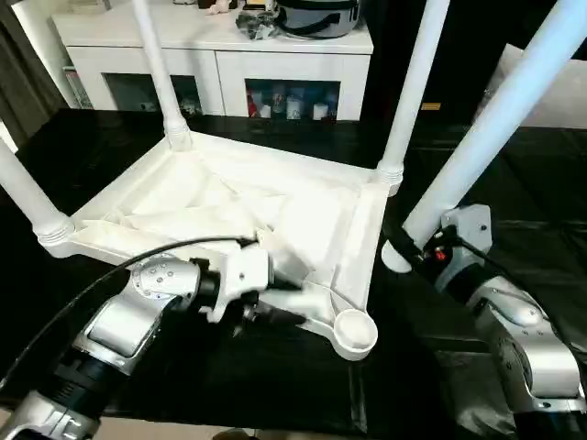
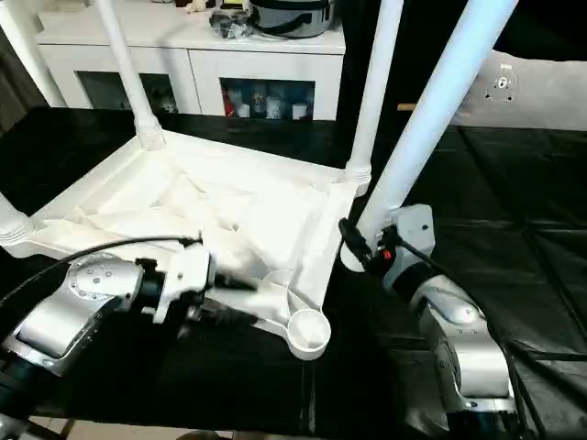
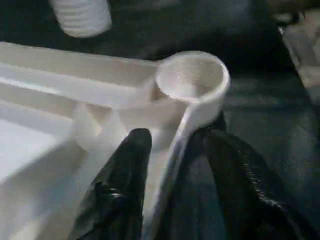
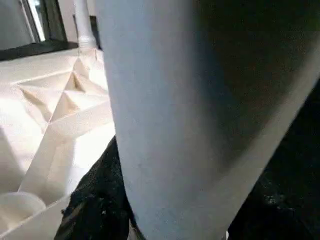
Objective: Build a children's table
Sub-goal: Rotate table base
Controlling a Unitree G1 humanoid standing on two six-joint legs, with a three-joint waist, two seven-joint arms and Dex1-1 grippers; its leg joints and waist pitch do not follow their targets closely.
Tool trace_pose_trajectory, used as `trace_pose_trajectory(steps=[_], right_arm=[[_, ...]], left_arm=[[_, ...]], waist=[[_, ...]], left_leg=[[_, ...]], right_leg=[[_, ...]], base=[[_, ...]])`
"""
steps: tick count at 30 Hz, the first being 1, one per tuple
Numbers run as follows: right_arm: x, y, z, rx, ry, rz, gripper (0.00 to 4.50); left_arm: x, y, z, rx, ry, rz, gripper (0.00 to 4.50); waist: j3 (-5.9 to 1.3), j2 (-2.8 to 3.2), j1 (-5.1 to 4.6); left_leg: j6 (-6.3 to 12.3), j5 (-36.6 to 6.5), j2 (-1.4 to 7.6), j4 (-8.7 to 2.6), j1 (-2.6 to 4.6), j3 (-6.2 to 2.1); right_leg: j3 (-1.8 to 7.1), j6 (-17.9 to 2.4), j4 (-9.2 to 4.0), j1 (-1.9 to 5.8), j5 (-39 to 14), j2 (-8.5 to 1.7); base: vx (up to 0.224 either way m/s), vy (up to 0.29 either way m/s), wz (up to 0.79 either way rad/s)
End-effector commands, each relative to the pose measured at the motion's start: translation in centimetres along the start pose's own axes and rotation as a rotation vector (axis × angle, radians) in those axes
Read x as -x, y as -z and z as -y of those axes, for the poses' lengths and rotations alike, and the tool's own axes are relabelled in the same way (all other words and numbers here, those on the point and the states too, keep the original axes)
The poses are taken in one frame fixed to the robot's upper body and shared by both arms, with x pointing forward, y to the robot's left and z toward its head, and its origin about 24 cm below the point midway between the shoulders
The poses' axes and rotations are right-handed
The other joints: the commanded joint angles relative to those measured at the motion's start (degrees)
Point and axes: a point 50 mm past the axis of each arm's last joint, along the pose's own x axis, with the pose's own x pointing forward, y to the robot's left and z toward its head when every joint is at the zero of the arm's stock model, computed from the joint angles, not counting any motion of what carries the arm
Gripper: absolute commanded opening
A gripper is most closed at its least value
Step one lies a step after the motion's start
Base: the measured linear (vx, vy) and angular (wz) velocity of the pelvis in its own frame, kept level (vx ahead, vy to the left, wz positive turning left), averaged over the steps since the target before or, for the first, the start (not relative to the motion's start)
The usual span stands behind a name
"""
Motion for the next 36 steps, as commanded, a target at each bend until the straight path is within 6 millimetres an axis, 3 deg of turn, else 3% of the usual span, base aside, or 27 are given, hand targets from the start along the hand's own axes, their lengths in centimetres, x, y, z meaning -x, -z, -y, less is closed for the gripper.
trace_pose_trajectory(steps=[1, 3, 5, 7, 8, 9, 10, 14, 21, 25, 33, 36], right_arm=[[0.0, -0.5, -0.2, 0.007, -0.020, 0.027, 1.91], [0.0, -0.5, -0.3, 0.008, -0.023, 0.026, 1.91], [0.0, -0.4, -0.4, 0.013, -0.028, 0.023, 1.91], [0.0, -0.4, -0.5, 0.016, -0.028, 0.022, 1.91], [0.0, -0.4, -0.5, 0.017, -0.028, 0.022, 1.91], [0.1, -0.3, -0.5, 0.018, -0.028, 0.021, 1.91], [0.1, -0.3, -0.6, 0.018, -0.028, 0.021, 1.91], [0.3, -0.2, -0.6, 0.020, -0.024, 0.019, 1.91], [0.2, -0.4, -0.4, 0.025, -0.018, 0.023, 1.91], [0.2, -0.4, -0.5, 0.024, -0.021, 0.025, 1.91], [-0.6, -1.2, -0.8, 0.005, -0.043, 0.054, 1.91], [-1.2, -1.9, -0.9, 0.003, -0.056, 0.072, 1.91]], left_arm=[[-0.2, 0.1, -0.7, -0.054, -0.016, -0.055, 1.68], [-0.4, 0.2, -1.0, -0.059, -0.028, -0.065, 1.65], [-0.8, 0.3, -1.5, -0.087, -0.032, -0.099, 1.32], [-0.9, 0.5, -1.7, -0.110, -0.022, -0.131, 1.25], [-1.0, 0.6, -1.8, -0.118, -0.020, -0.142, 1.12], [-1.0, 0.7, -1.9, -0.122, -0.014, -0.153, 1.01], [-1.1, 0.8, -1.9, -0.126, -0.005, -0.163, 0.92], [-1.2, 1.2, -1.8, -0.141, 0.040, -0.195, 0.50], [-1.4, 1.8, -2.0, -0.119, 0.051, -0.217, 0.17], [-1.3, 2.3, -2.0, 0.000, 0.010, -0.218, 0.06], [-1.2, 4.3, -2.7, 0.300, -0.296, -0.260, 0.01], [-1.0, 5.2, -2.9, 0.402, -0.461, -0.288, 0.01]], waist=[[-2.98, 0.20, 0.08], [-2.96, 0.11, 0.05], [-3.10, 0.60, 0.16], [-3.09, 0.43, 0.04], [-3.13, 0.79, 0.07], [-3.13, 0.79, 0.03], [-3.08, 0.57, -0.04], [-2.92, 1.04, -0.01], [-2.91, 1.01, -0.34], [-2.81, 0.75, -0.42], [-2.47, 0.23, -1.83], [-2.74, -0.19, -2.40]], left_leg=[[-0.09, -14.6, 4.37, -5.54, 1.34, -1.49], [-0.11, -14.5, 4.39, -5.55, 1.39, -1.45], [-0.07, -13.3, 4.49, -5.46, 1.32, -1.62], [0.02, -13.0, 4.45, -5.49, 1.27, -1.58], [0.25, -12.9, 4.44, -5.46, 1.22, -1.61], [0.25, -13.0, 4.45, -5.41, 1.25, -1.58], [0.41, -13.1, 4.45, -5.44, 1.23, -1.55], [0.06, -15.0, 4.55, -5.59, 1.32, -1.56], [0.36, -14.8, 4.53, -5.63, 1.23, -1.46], [0.64, -14.7, 4.58, -5.73, 1.17, -1.40], [1.51, -14.6, 4.10, -5.66, 0.70, -1.20], [3.03, -11.0, 3.92, -5.28, 0.47, -0.95]], right_leg=[[2.68, -14.0, -4.60, 1.04, -2.0, -5.19], [2.71, -14.0, -4.65, 1.00, -2.1, -5.20], [2.66, -14.3, -4.45, 1.14, -0.1, -5.34], [2.62, -14.3, -4.50, 1.15, 0.9, -5.17], [2.61, -14.4, -4.38, 1.23, 1.7, -5.28], [2.64, -14.5, -4.41, 1.21, 1.9, -5.29], [2.66, -14.6, -4.44, 1.25, 1.8, -5.26], [2.73, -14.7, -4.77, 1.08, -1.7, -5.41], [2.85, -14.5, -4.85, 0.99, -2.8, -5.42], [2.87, -14.7, -4.82, 0.96, -3.6, -5.43], [3.18, -13.8, -5.59, 1.03, -10.0, -5.25], [3.23, -14.0, -5.61, 1.21, -6.4, -5.02]], base=[[0.000, 0.000, 0.00], [0.000, 0.000, 0.00], [0.000, 0.000, 0.00], [0.000, 0.000, 0.00], [0.000, 0.000, 0.00], [0.000, 0.000, 0.00], [0.000, 0.000, 0.00], [0.000, 0.000, 0.00], [0.000, 0.000, 0.00], [0.000, 0.000, 0.00], [0.000, 0.000, 0.00], [0.000, 0.000, 0.00]])
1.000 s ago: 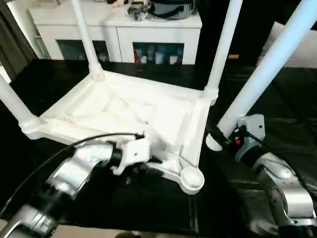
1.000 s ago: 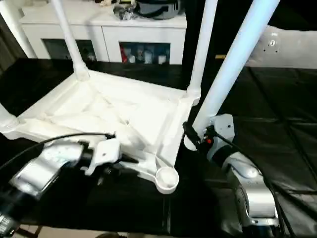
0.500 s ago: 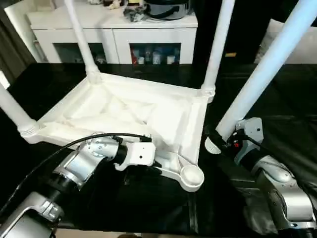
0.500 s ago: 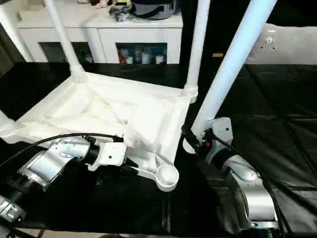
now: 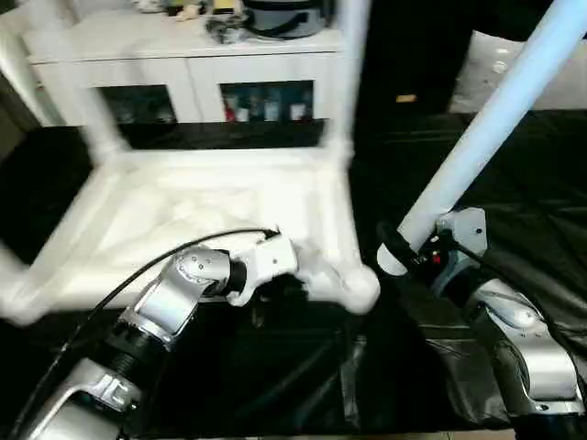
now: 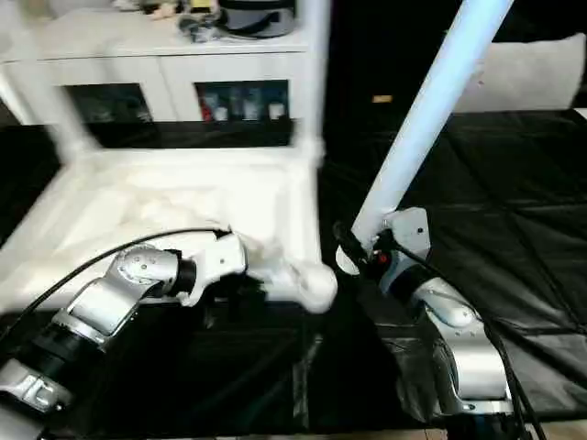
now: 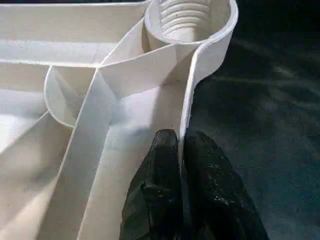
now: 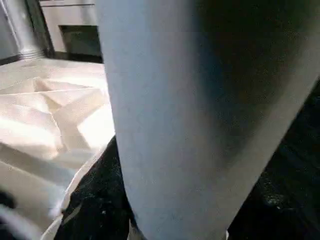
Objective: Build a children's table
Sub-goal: Rotate table base
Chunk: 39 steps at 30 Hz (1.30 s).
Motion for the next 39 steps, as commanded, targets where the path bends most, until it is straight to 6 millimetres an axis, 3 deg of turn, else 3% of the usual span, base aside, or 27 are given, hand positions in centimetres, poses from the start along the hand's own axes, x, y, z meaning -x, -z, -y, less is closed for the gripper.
trace_pose_trajectory(steps=[1, 4, 6, 7, 8, 9, 10, 12, 13, 15, 20, 26, 28, 32, 36, 39], right_arm=[[-0.9, -1.5, -0.4, -0.008, -0.031, 0.052, 1.91], [-1.5, -1.8, -0.4, -0.014, -0.039, 0.061, 1.91], [-1.7, -2.0, -0.5, -0.016, -0.047, 0.064, 1.91], [-2.0, -2.3, -0.5, -0.016, -0.062, 0.067, 1.91], [-2.4, -2.5, -0.6, -0.013, -0.080, 0.069, 1.91], [-2.5, -2.6, -0.6, -0.012, -0.087, 0.070, 1.91], [-2.6, -2.8, -0.6, -0.010, -0.095, 0.070, 1.91], [-3.1, -3.1, -0.8, 0.001, -0.134, 0.067, 1.91], [-3.3, -3.3, -0.9, 0.004, -0.158, 0.061, 1.91], [-3.4, -3.4, -1.0, 0.007, -0.182, 0.056, 1.91], [-3.8, -3.9, -2.2, 0.042, -0.368, 0.001, 1.91], [-3.8, -3.7, -2.2, 0.038, -0.412, -0.026, 1.91], [-3.7, -3.5, -2.0, 0.032, -0.402, -0.022, 1.91], [-3.6, -3.1, -2.2, 0.006, -0.389, -0.016, 1.91], [-3.5, -2.8, -2.6, -0.008, -0.397, -0.020, 1.91], [-3.5, -2.7, -2.8, -0.014, -0.398, -0.021, 1.91]], left_arm=[[1.0, 4.3, -0.7, 0.219, -0.227, -0.149, 0.01], [1.0, 4.3, -0.4, 0.246, -0.277, -0.148, 0.01], [0.9, 4.0, -0.1, 0.234, -0.273, -0.126, 0.01], [0.7, 3.4, 0.4, 0.188, -0.251, -0.085, 0.00], [0.6, 2.9, 1.0, 0.124, -0.212, -0.051, 0.00], [0.5, 2.7, 1.3, 0.101, -0.197, -0.041, 0.00], [0.5, 2.4, 1.6, 0.073, -0.179, -0.028, 0.00], [0.5, 2.5, 2.3, -0.024, -0.114, -0.050, 0.00], [0.6, 2.6, 2.5, -0.045, -0.092, -0.064, 0.00], [0.7, 2.6, 2.7, -0.069, -0.072, -0.065, 0.00], [1.2, 2.3, 3.0, -0.153, 0.018, -0.038, 0.00], [1.2, 1.9, 3.4, -0.188, 0.057, 0.013, 0.00], [1.2, 1.8, 3.4, -0.118, 0.056, 0.041, 0.46], [1.3, 1.9, 3.4, -0.075, 0.048, 0.039, 0.94], [1.4, 2.7, 2.7, -0.127, -0.031, -0.010, 1.12], [1.7, 3.0, 2.4, -0.117, -0.039, -0.025, 1.15]], waist=[[-2.74, -1.51, 0.92], [-3.11, -1.93, 0.88], [-3.23, -1.76, 0.87], [-3.34, -2.43, 0.95], [-3.24, -2.61, 0.95], [-3.25, -2.33, 1.15], [-3.22, -2.10, 1.35], [-3.18, -2.32, 1.62], [-3.07, -2.00, 2.23], [-3.00, -2.14, 2.95], [-3.02, -2.39, 4.08], [-3.13, -2.80, 4.76], [-3.15, -2.90, 5.03], [-3.24, -2.84, 4.97], [-3.20, -2.63, 4.99], [-2.96, -2.63, 4.96]], left_leg=[[3.81, -9.5, 3.74, -4.36, 0.09, -1.98], [6.20, -4.9, 3.64, -3.89, -0.18, -1.91], [7.25, -3.8, 3.62, -3.70, -0.09, -1.77], [7.84, -3.0, 3.66, -3.73, -0.25, -1.79], [8.31, -3.3, 3.79, -3.75, -0.14, -1.71], [8.41, -3.6, 3.85, -3.80, -0.06, -1.84], [8.20, -4.2, 4.17, -3.88, 0.17, -1.79], [8.09, -4.6, 4.33, -4.02, 0.25, -1.79], [7.42, -5.0, 4.50, -4.14, 0.68, -1.65], [6.40, -5.7, 4.58, -4.27, 0.89, -1.58], [4.55, -6.2, 4.51, -4.37, 0.82, -1.47], [4.16, -5.8, 4.54, -4.29, 0.91, -1.36], [3.99, -5.4, 4.58, -4.28, 0.99, -1.29], [3.71, -4.8, 4.54, -4.31, 0.89, -1.37], [3.83, -5.5, 4.49, -4.27, 0.84, -1.39], [2.56, -8.2, 4.54, -4.60, 1.01, -1.43]], right_leg=[[2.04, -14.4, -5.37, 1.58, -4.6, -5.05], [1.99, -14.6, -5.02, 1.74, 0.3, -4.97], [1.98, -14.9, -4.90, 1.56, 3.6, -4.71], [1.86, -15.1, -4.50, 1.84, 5.5, -4.70], [1.78, -15.2, -4.70, 1.60, 5.4, -4.72], [1.72, -15.3, -4.68, 1.56, 4.9, -4.76], [1.78, -15.2, -4.67, 1.32, 4.2, -4.73], [1.81, -15.2, -4.63, 1.28, 4.0, -4.66], [1.85, -15.2, -4.57, 0.86, 4.1, -4.55], [1.96, -15.1, -4.57, 0.78, 4.3, -4.58], [2.12, -14.0, -4.37, 0.98, 4.8, -4.76], [2.09, -13.8, -4.14, 0.89, 5.9, -4.81], [2.12, -13.8, -4.07, 0.82, 5.7, -4.82], [2.03, -14.0, -3.93, 0.85, 6.4, -4.76], [2.12, -13.4, -4.16, 0.93, 6.3, -4.80], [2.14, -13.2, -4.50, 0.81, 2.7, -4.81]], base=[[0.000, 0.000, 0.00], [0.000, 0.000, 0.00], [0.000, 0.000, 0.00], [0.000, 0.000, 0.00], [0.000, 0.000, 0.00], [0.000, 0.000, 0.00], [0.000, 0.000, 0.00], [0.000, 0.000, 0.00], [0.000, 0.000, 0.00], [0.000, 0.000, 0.00], [0.000, 0.000, 0.00], [0.000, 0.000, 0.00], [0.000, 0.000, 0.00], [0.000, 0.000, 0.00], [0.000, 0.000, 0.00], [0.000, 0.000, 0.00]])
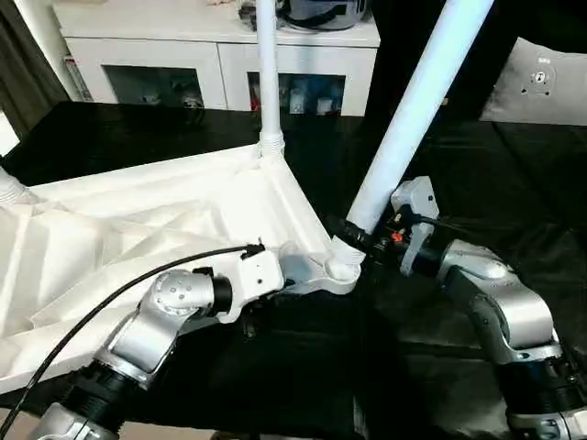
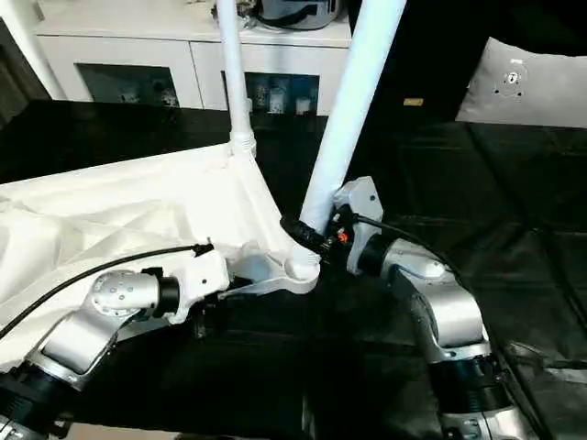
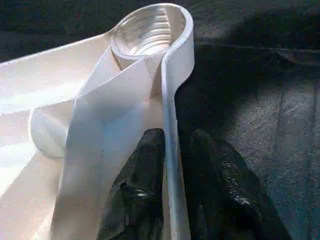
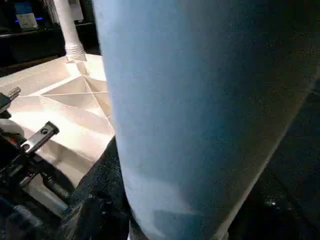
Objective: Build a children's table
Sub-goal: Rotate table base, then insert table leg to table base
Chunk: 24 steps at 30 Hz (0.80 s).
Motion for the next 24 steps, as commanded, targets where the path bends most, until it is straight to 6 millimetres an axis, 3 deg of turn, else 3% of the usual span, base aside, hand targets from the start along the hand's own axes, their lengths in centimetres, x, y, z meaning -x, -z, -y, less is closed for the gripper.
trace_pose_trajectory(steps=[1, 4, 6, 8, 9, 13, 19, 24], right_arm=[[0.1, -0.3, -0.2, 0.001, -0.003, 0.020, 1.91], [0.0, -0.3, -0.2, -0.003, -0.005, 0.021, 1.91], [0.0, -0.2, -0.3, -0.005, -0.010, 0.021, 1.91], [0.0, -0.2, -0.4, -0.006, -0.016, 0.020, 1.91], [-0.1, -0.2, -0.4, -0.007, -0.020, 0.020, 1.91], [-0.2, -0.3, -0.4, -0.005, -0.030, 0.021, 1.91], [-0.5, -0.5, -0.5, 0.003, -0.057, 0.017, 1.91], [-0.7, -0.6, -0.6, 0.006, -0.080, 0.009, 1.91]], left_arm=[[0.3, 1.8, 0.3, 0.059, 0.015, -0.083, 1.18], [0.5, 1.9, 0.1, 0.066, 0.026, -0.085, 1.18], [0.7, 2.2, 0.1, 0.073, 0.036, -0.097, 1.18], [0.7, 2.8, 0.1, 0.107, 0.035, -0.121, 1.18], [0.7, 2.9, 0.0, 0.112, 0.030, -0.120, 0.88], [0.8, 3.1, -0.3, 0.141, 0.022, -0.112, 0.45], [0.8, 3.1, -0.7, 0.189, 0.025, -0.090, 0.01], [1.1, 3.6, -0.9, 0.171, 0.035, -0.127, 0.00]], waist=[[-2.96, -0.24, -0.16], [-2.86, -0.27, -0.31], [-2.90, 0.02, -0.37], [-2.91, -0.07, -0.42], [-2.96, -0.22, -0.46], [-2.98, -0.27, -0.40], [-2.87, -0.35, -0.46], [-2.75, -0.30, -0.55]], left_leg=[[1.75, -9.4, 4.40, -4.38, 1.31, -1.69], [0.67, -10.5, 4.33, -4.56, 1.19, -1.81], [0.50, -10.7, 4.29, -4.53, 1.28, -1.83], [0.62, -10.4, 4.22, -4.50, 1.21, -1.76], [0.74, -10.1, 4.23, -4.47, 1.21, -1.73], [0.92, -9.9, 4.22, -4.43, 1.24, -1.73], [1.10, -10.1, 4.23, -4.51, 1.22, -1.68], [0.59, -11.6, 4.31, -4.68, 1.32, -1.72]], right_leg=[[2.21, -13.1, -4.53, 1.41, 0.9, -4.82], [2.34, -12.8, -4.64, 1.48, -1.3, -4.88], [2.37, -12.9, -4.64, 1.35, -1.3, -4.90], [2.38, -12.9, -4.67, 1.37, -0.9, -4.80], [2.36, -12.9, -4.61, 1.38, -0.3, -4.76], [2.31, -13.2, -4.54, 1.36, 0.0, -4.80], [2.36, -13.2, -4.73, 1.29, -1.7, -4.81], [2.44, -12.9, -4.99, 1.14, -4.2, -4.88]], base=[[0.000, 0.000, 0.00], [0.000, 0.000, 0.00], [0.000, 0.000, 0.00], [0.000, 0.000, 0.00], [0.000, 0.000, 0.00], [0.000, 0.000, 0.00], [0.000, 0.000, 0.00], [0.000, 0.000, 0.00]])
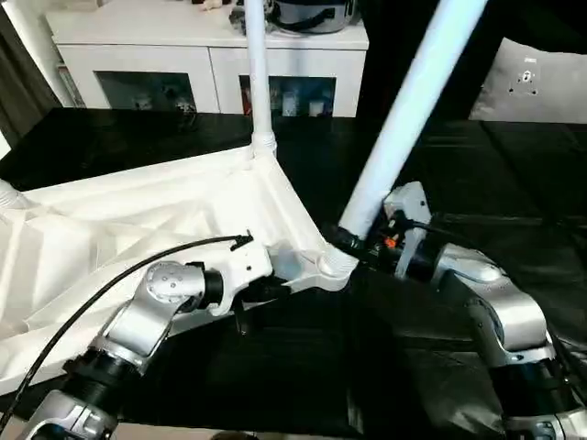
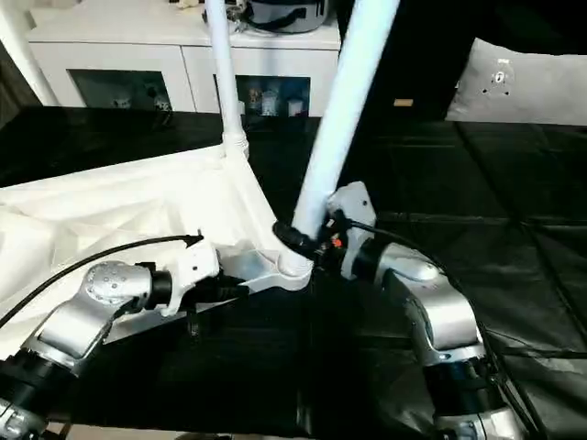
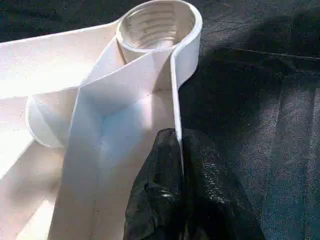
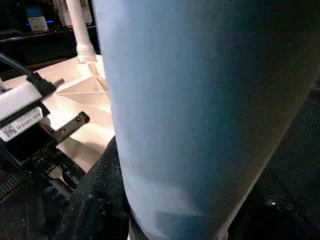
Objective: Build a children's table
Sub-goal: Insert table leg to table base
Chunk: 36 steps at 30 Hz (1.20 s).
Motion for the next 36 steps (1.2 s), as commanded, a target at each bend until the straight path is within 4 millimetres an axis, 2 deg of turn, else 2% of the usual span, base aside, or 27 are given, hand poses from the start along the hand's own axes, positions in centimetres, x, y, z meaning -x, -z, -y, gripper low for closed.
trace_pose_trajectory(steps=[1, 5, 7, 8, 9, 11, 15, 20, 23, 26, 27, 30, 31, 33, 34, 36], right_arm=[[-0.4, -0.4, -0.1, 0.002, -0.043, -0.011, 1.91], [-0.7, 0.1, 0.0, 0.026, -0.077, -0.071, 1.91], [-0.7, 0.4, 0.2, 0.035, -0.093, -0.111, 1.91], [-0.7, 0.5, 0.2, 0.034, -0.104, -0.135, 1.91], [-0.7, 0.7, 0.2, 0.032, -0.119, -0.156, 1.91], [-0.6, 0.9, 0.2, 0.033, -0.134, -0.180, 1.91], [-0.7, 1.1, 0.2, 0.021, -0.133, -0.182, 1.91], [-0.9, 1.3, 0.0, -0.011, -0.149, -0.187, 1.91], [-0.9, 1.4, 0.0, -0.011, -0.155, -0.191, 1.91], [-1.1, 1.6, 0.2, -0.017, -0.148, -0.193, 1.91], [-1.2, 1.6, 0.2, -0.021, -0.146, -0.192, 1.91], [-1.4, 2.0, 0.3, -0.032, -0.143, -0.194, 1.91], [-1.5, 2.3, 0.4, -0.040, -0.140, -0.199, 1.91], [-1.6, 2.5, 0.5, -0.044, -0.139, -0.202, 1.91], [-1.7, 2.7, 0.4, -0.062, -0.141, -0.202, 1.91], [-1.7, 2.8, 0.3, -0.074, -0.144, -0.201, 1.91]], left_arm=[[0.6, 2.7, 0.2, 0.013, 0.010, -0.136, 0.00], [0.7, 2.7, 0.6, -0.040, 0.069, -0.154, 0.00], [0.7, 2.3, 1.1, -0.069, 0.130, -0.134, 0.00], [0.6, 2.1, 1.4, -0.082, 0.160, -0.118, 0.00], [0.5, 1.8, 1.6, -0.094, 0.184, -0.101, 0.00], [0.3, 1.4, 1.8, -0.105, 0.201, -0.075, 0.00], [0.0, 1.0, 2.0, -0.102, 0.205, -0.049, 0.00], [-0.2, 0.9, 2.0, -0.113, 0.209, -0.040, 0.00], [-0.3, 0.8, 2.1, -0.117, 0.214, -0.035, 0.00], [-0.3, 0.6, 2.2, -0.124, 0.229, -0.026, 0.00], [-0.3, 0.5, 2.2, -0.127, 0.237, -0.024, 0.00], [-0.2, 0.5, 2.3, -0.133, 0.244, -0.026, 0.00], [-0.3, 0.5, 2.4, -0.140, 0.253, -0.031, 0.00], [-0.3, 0.5, 2.5, -0.143, 0.258, -0.033, 0.00], [-0.4, 0.4, 2.5, -0.147, 0.263, -0.029, 0.00], [-0.4, 0.4, 2.6, -0.147, 0.262, -0.026, 0.00]], waist=[[-2.68, -0.26, 0.11], [-2.80, -0.28, 0.00], [-2.84, -0.61, -0.07], [-2.89, -0.47, 0.07], [-2.91, -0.65, 0.05], [-3.15, -0.44, 0.39], [-3.29, -0.61, 0.85], [-3.10, -0.80, 0.80], [-3.14, -0.81, 0.87], [-3.21, -0.76, 0.93], [-3.27, -0.47, 0.94], [-3.26, -0.60, 0.88], [-3.28, -0.42, 0.89], [-3.23, -0.47, 0.77], [-3.18, -0.20, 0.79], [-3.17, -0.28, 0.70]], left_leg=[[0.65, -11.8, 4.28, -4.62, 1.12, -1.76], [0.66, -11.2, 4.24, -4.54, 1.06, -1.76], [0.94, -10.5, 4.25, -4.48, 1.00, -1.67], [0.96, -10.1, 4.28, -4.43, 1.05, -1.69], [1.32, -9.3, 4.27, -4.39, 0.98, -1.65], [2.09, -7.4, 4.42, -4.17, 1.12, -1.57], [3.04, -6.2, 4.47, -4.04, 1.08, -1.46], [2.46, -8.1, 4.47, -4.21, 1.15, -1.41], [2.32, -7.8, 4.47, -4.18, 1.11, -1.41], [2.48, -7.0, 4.47, -4.16, 1.08, -1.46], [2.43, -6.9, 4.46, -4.09, 1.10, -1.47], [2.26, -7.1, 4.41, -4.06, 1.11, -1.40], [2.16, -7.3, 4.40, -4.05, 1.04, -1.42], [2.02, -7.8, 4.43, -4.14, 1.08, -1.45], [1.74, -8.6, 4.43, -4.20, 1.14, -1.50], [1.31, -9.2, 4.48, -4.31, 1.19, -1.54]], right_leg=[[2.46, -12.8, -5.18, 1.17, -4.2, -5.00], [2.35, -13.2, -5.09, 1.26, -2.7, -4.90], [2.35, -13.3, -4.97, 1.34, -1.5, -4.89], [2.32, -13.4, -4.88, 1.33, -1.1, -4.92], [2.27, -13.6, -4.76, 1.45, 0.3, -4.80], [2.21, -13.8, -4.35, 1.39, 4.1, -4.83], [2.08, -14.3, -4.08, 1.43, 7.2, -4.87], [2.12, -14.3, -4.39, 1.41, 3.8, -4.98], [2.15, -14.0, -4.35, 1.46, 3.8, -4.99], [2.07, -14.0, -4.19, 1.45, 5.0, -4.93], [2.09, -14.2, -4.13, 1.42, 5.3, -5.03], [2.07, -14.6, -4.18, 1.44, 5.7, -4.97], [2.08, -14.5, -4.14, 1.51, 6.0, -4.96], [2.06, -14.7, -4.19, 1.48, 5.5, -4.99], [2.06, -14.7, -4.26, 1.45, 4.6, -5.00], [2.07, -14.6, -4.31, 1.50, 4.1, -4.95]], base=[[0.000, 0.000, 0.00], [0.000, 0.000, 0.00], [0.000, 0.000, 0.00], [0.000, 0.000, 0.00], [0.000, 0.000, 0.00], [0.000, 0.000, 0.00], [0.000, 0.000, 0.00], [0.000, 0.000, 0.00], [0.000, 0.000, 0.00], [0.000, 0.000, 0.00], [0.000, 0.000, 0.00], [0.000, 0.000, 0.00], [0.000, 0.000, 0.00], [0.000, 0.000, 0.00], [0.000, 0.000, 0.00], [0.000, 0.000, 0.00]])
